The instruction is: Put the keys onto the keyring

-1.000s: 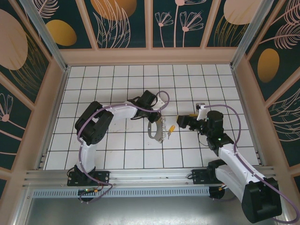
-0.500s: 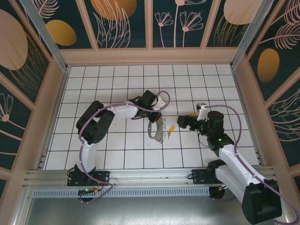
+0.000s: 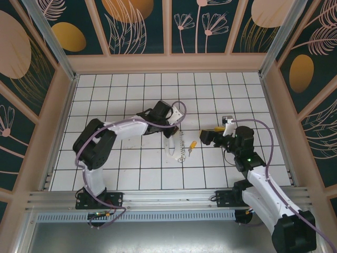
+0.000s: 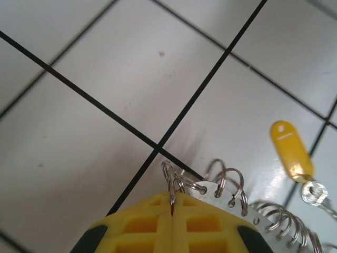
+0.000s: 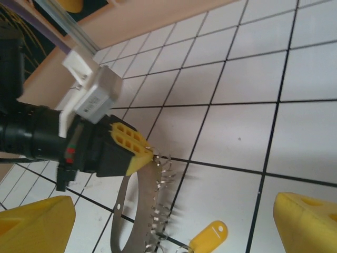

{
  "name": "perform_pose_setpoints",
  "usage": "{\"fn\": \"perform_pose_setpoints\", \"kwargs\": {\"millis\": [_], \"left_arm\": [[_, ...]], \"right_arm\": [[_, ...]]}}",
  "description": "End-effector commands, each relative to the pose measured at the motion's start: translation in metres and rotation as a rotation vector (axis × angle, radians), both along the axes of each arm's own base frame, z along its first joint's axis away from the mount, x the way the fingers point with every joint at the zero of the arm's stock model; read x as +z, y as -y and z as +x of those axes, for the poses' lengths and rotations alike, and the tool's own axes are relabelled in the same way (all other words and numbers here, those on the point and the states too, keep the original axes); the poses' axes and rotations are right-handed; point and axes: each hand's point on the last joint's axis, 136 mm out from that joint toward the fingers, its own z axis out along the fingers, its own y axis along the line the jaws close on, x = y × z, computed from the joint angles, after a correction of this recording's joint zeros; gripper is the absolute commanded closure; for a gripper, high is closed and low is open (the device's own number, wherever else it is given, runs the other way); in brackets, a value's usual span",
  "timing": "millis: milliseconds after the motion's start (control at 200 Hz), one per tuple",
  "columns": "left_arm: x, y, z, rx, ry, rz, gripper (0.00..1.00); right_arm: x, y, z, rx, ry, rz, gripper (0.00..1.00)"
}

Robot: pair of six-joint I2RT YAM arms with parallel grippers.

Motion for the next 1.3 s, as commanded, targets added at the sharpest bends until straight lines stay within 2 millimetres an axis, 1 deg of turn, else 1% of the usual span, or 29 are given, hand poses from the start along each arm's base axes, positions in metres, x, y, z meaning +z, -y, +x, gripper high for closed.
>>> {"fn": "perform_pose_setpoints", "kwargs": {"millis": [0,10,105,150,250,335,380,495,575,676,771,821,891,966,1071,1106,1131,1216,1296], "left_arm": [[0.052,0.0,-0.006,-0.024,0.117,-0.088,1.0],[0.058,-0.001,-0.007,-0.028,0.126,-0.098,1.0],[0.085,-0.006,-0.024,-0.07,0.165,-0.152,1.0],[0.101,-0.008,-0.031,-0.084,0.184,-0.181,1.0],[0.134,-0.014,-0.049,-0.119,0.216,-0.249,1.0],[0.16,-0.018,-0.063,-0.151,0.239,-0.312,1.0],[0.172,-0.019,-0.071,-0.167,0.248,-0.342,1.0],[0.202,-0.023,-0.087,-0.209,0.282,-0.412,1.0],[0.22,-0.024,-0.097,-0.238,0.302,-0.463,1.0],[0.239,-0.026,-0.109,-0.274,0.319,-0.514,1.0],[0.25,-0.028,-0.119,-0.311,0.327,-0.543,1.0],[0.254,-0.029,-0.124,-0.326,0.329,-0.553,1.0],[0.258,-0.03,-0.13,-0.347,0.329,-0.562,1.0],[0.261,-0.031,-0.133,-0.363,0.325,-0.563,1.0],[0.261,-0.03,-0.136,-0.38,0.318,-0.558,1.0],[0.262,-0.03,-0.136,-0.382,0.317,-0.557,1.0],[0.262,-0.03,-0.135,-0.382,0.318,-0.556,1.0],[0.265,-0.029,-0.135,-0.382,0.323,-0.558,1.0],[0.268,-0.029,-0.136,-0.388,0.325,-0.566,1.0]], "right_arm": [[0.04,-0.011,-0.006,0.074,0.12,0.025,0.03],[0.043,-0.011,-0.006,0.079,0.126,0.026,0.04],[0.065,-0.019,-0.014,0.137,0.189,0.039,0.05],[0.076,-0.024,-0.018,0.169,0.221,0.044,0.05],[0.1,-0.036,-0.029,0.24,0.288,0.05,0.12],[0.126,-0.047,-0.039,0.292,0.36,0.056,0.18],[0.14,-0.052,-0.045,0.317,0.396,0.065,0.21],[0.172,-0.068,-0.059,0.39,0.48,0.075,0.24],[0.185,-0.08,-0.062,0.423,0.512,0.05,0.29],[0.191,-0.095,-0.061,0.44,0.527,-0.007,0.39],[0.199,-0.105,-0.06,0.455,0.544,-0.031,0.53],[0.204,-0.108,-0.061,0.463,0.559,-0.029,0.57],[0.21,-0.108,-0.062,0.465,0.577,-0.034,0.57],[0.212,-0.105,-0.061,0.454,0.59,-0.058,0.54],[0.205,-0.104,-0.055,0.442,0.574,-0.119,0.44],[0.202,-0.104,-0.053,0.439,0.565,-0.134,0.44],[0.199,-0.104,-0.051,0.434,0.558,-0.144,0.45],[0.194,-0.105,-0.045,0.417,0.55,-0.162,0.58],[0.191,-0.108,-0.047,0.447,0.553,-0.16,0.6]]}}
